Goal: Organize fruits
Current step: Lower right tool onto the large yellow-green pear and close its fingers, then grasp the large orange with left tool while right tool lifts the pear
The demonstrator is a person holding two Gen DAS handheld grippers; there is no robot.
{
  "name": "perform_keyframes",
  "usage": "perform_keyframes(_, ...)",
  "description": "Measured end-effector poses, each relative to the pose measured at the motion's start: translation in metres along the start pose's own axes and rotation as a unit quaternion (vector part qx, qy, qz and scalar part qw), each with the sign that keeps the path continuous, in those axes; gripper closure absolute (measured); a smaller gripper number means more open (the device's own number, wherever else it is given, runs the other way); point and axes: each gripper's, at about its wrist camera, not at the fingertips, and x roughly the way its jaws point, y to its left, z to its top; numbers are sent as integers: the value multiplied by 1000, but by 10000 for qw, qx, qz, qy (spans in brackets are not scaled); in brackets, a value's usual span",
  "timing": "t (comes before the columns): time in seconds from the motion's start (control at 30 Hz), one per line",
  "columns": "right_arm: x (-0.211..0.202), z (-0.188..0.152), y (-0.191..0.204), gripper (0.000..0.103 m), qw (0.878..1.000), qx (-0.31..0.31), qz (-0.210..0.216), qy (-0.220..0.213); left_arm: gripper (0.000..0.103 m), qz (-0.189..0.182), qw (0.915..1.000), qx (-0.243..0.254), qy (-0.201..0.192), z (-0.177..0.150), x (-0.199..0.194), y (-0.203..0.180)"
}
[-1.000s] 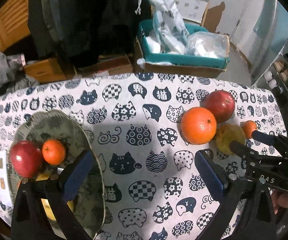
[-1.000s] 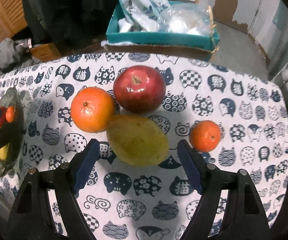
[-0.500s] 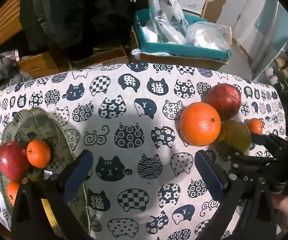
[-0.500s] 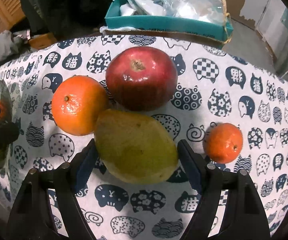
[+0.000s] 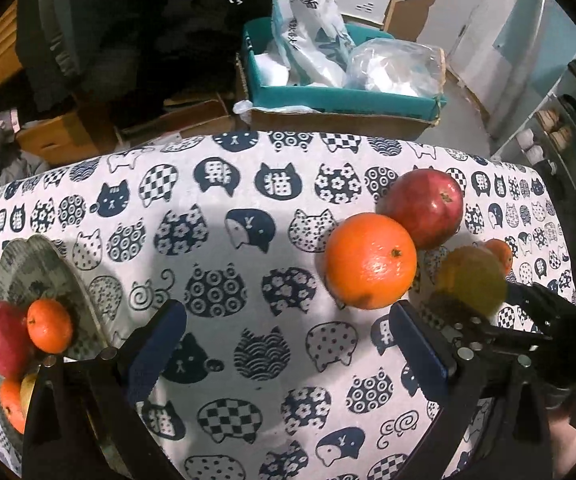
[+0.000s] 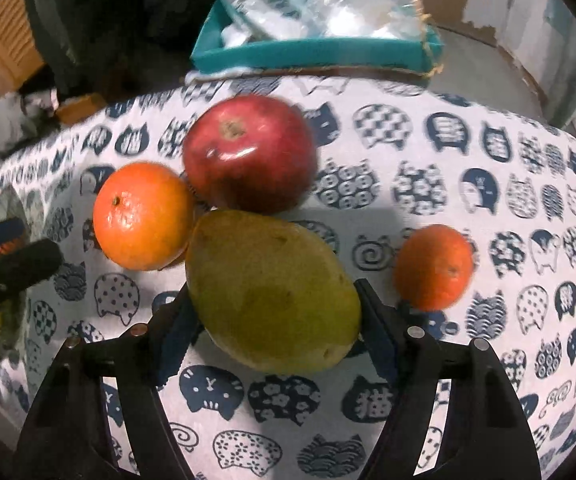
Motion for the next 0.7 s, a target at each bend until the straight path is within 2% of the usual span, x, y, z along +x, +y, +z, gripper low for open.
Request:
perform_keyframes(0.3, -39, 7, -29, 28, 9970, 405, -266, -598, 1, -120, 9998, 163, 46, 10, 18, -24)
perform_keyframes(0.57, -45, 5, -50, 28, 9946, 784, -213, -649, 1, -238, 9995, 126, 167, 18, 37, -35)
perform_keyframes(0.7, -46, 3, -52, 28, 9943, 834, -194, -633, 1, -133, 9994, 135, 289, 22, 47, -39)
